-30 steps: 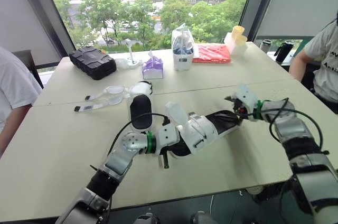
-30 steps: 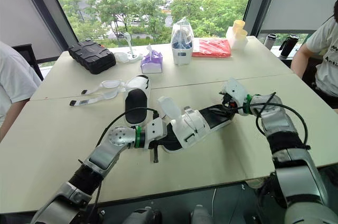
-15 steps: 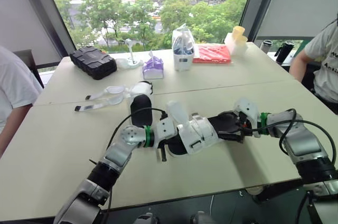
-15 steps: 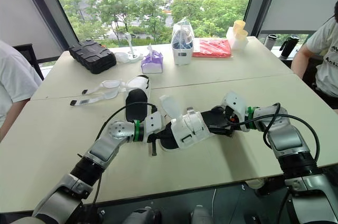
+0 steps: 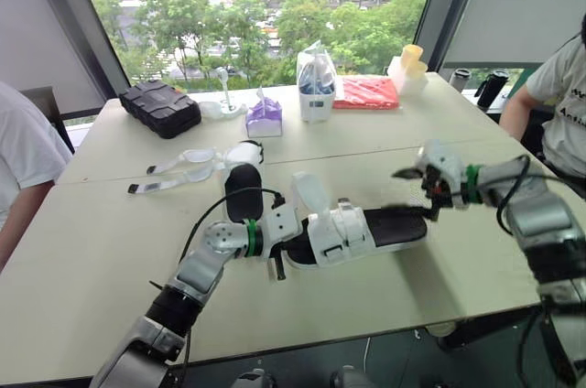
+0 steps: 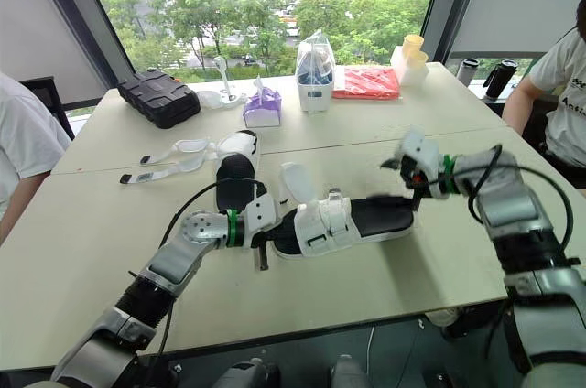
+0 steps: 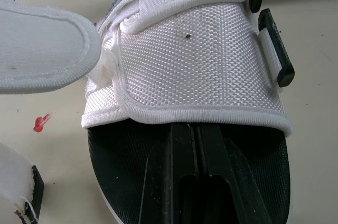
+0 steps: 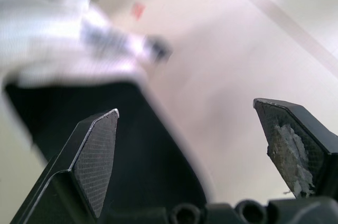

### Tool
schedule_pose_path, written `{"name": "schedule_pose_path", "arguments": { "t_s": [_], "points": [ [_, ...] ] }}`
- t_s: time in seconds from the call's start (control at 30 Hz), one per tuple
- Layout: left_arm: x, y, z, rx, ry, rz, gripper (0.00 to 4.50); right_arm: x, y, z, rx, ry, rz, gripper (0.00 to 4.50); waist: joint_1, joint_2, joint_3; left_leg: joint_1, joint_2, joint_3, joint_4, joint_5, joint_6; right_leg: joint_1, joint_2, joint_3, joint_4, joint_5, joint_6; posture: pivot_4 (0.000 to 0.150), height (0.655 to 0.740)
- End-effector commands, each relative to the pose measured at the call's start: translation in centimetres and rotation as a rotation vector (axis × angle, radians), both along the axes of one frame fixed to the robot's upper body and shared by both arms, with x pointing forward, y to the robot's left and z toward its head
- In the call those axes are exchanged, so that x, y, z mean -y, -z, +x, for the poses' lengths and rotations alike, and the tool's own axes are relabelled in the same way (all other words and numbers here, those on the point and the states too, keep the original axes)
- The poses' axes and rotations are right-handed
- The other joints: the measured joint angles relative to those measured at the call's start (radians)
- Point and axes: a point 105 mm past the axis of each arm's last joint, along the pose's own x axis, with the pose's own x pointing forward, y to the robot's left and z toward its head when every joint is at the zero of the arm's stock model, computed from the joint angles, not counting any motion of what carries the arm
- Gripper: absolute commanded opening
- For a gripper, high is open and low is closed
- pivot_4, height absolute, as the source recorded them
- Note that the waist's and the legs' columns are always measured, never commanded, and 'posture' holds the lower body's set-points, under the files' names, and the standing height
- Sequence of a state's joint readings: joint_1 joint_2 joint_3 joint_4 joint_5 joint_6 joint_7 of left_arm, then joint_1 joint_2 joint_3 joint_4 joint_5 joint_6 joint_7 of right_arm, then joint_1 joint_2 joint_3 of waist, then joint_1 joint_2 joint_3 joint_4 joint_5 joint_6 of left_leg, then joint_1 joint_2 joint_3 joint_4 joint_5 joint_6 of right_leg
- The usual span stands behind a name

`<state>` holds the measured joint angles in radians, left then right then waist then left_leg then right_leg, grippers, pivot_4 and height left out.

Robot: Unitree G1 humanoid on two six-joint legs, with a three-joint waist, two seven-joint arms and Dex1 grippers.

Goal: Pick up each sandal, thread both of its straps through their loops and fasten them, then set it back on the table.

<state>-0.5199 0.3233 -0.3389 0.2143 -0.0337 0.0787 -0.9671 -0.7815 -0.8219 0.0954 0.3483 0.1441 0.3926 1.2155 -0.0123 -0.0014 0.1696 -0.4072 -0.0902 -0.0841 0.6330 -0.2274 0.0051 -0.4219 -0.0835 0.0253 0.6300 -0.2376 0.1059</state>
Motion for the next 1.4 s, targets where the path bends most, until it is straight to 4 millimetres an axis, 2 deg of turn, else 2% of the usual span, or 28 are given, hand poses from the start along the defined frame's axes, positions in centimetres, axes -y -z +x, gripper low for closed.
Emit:
{"name": "schedule_pose_path", "arguments": {
  "t_s": [0.03, 0.13, 0.2, 0.33, 0.5, 0.67, 0.9, 1.0, 1.4],
  "points": [
    [0.0, 0.9, -0.2, -0.018, 0.012, 0.042, 0.00, -2.0, -2.3, 0.6, -0.070, -0.061, 0.152, 4.45, 0.001, 0.000, 0.000, 0.000, 0.000, 0.000, 0.000, 0.000, 0.000, 0.000, 0.000, 0.000, 0.000, 0.000, 0.000, 0.150, 0.7400],
    [-0.2, 1.1, -0.2, -0.027, 0.014, 0.046, 0.00, -5.9, -2.5, 0.6, -0.200, -0.171, 0.245, 4.45, 0.001, 0.000, 0.000, 0.000, 0.000, 0.000, 0.000, 0.000, 0.000, 0.000, 0.000, 0.000, 0.000, 0.000, 0.000, 0.150, 0.7400],
    [-0.3, 1.1, -0.4, -0.029, 0.019, 0.047, 0.00, -8.3, -1.6, 0.9, -0.326, -0.215, 0.276, 4.45, -0.002, 0.000, 0.000, 0.000, 0.000, 0.000, 0.000, 0.000, 0.000, -0.001, -0.001, 0.000, 0.000, 0.000, 0.000, 0.150, 0.7400],
    [-0.2, 1.2, -0.5, -0.028, 0.019, 0.047, 0.00, -10.2, -0.5, 1.4, -0.475, -0.210, 0.277, 4.45, 0.002, 0.000, 0.000, -0.001, 0.000, -0.001, -0.001, 0.000, 0.000, -0.002, -0.001, 0.000, 0.001, 0.000, 0.000, 0.150, 0.7400],
    [-0.2, 1.5, -0.7, -0.029, 0.015, 0.049, 0.00, -12.5, 0.3, 1.5, -0.567, -0.259, 0.267, 4.45, -0.001, 0.001, 0.000, -0.002, -0.002, 0.000, -0.001, 0.000, 0.000, -0.003, -0.002, 0.000, 0.001, 0.000, 0.000, 0.150, 0.7400],
    [-0.2, 1.6, -0.8, -0.030, 0.002, 0.049, 0.00, -15.6, -0.1, 0.7, -0.621, -0.364, 0.287, 4.45, -0.004, 0.001, -0.001, -0.001, -0.001, -0.001, -0.001, 0.000, -0.001, -0.004, -0.001, 0.000, 0.002, 0.000, 0.000, 0.150, 0.7400],
    [-0.1, 1.6, -0.7, -0.029, -0.018, 0.036, 0.00, -17.0, -0.6, 0.4, -0.643, -0.416, 0.312, 4.45, -0.001, 0.001, -0.001, -0.001, -0.002, -0.001, 0.000, 0.000, -0.001, -0.004, 0.001, 0.000, 0.003, 0.000, 0.000, 0.150, 0.7400],
    [-0.4, 1.5, -0.5, -0.022, -0.030, 0.038, 0.00, -17.6, -1.4, 0.4, -0.643, -0.426, 0.351, 4.45, -0.003, 0.001, -0.001, -0.001, -0.002, -0.001, -0.001, 0.000, -0.002, -0.005, 0.001, 0.000, 0.004, 0.000, 0.000, 0.150, 0.7400],
    [-0.1, 1.4, -0.6, -0.029, -0.027, 0.023, 0.00, -17.5, -4.9, 0.7, -0.613, -0.442, 0.473, 4.45, -0.003, 0.001, -0.001, -0.001, -0.001, -0.001, -0.001, 0.001, -0.002, -0.005, 0.001, 0.000, 0.004, 0.000, 0.000, 0.150, 0.7400]
  ]
}}
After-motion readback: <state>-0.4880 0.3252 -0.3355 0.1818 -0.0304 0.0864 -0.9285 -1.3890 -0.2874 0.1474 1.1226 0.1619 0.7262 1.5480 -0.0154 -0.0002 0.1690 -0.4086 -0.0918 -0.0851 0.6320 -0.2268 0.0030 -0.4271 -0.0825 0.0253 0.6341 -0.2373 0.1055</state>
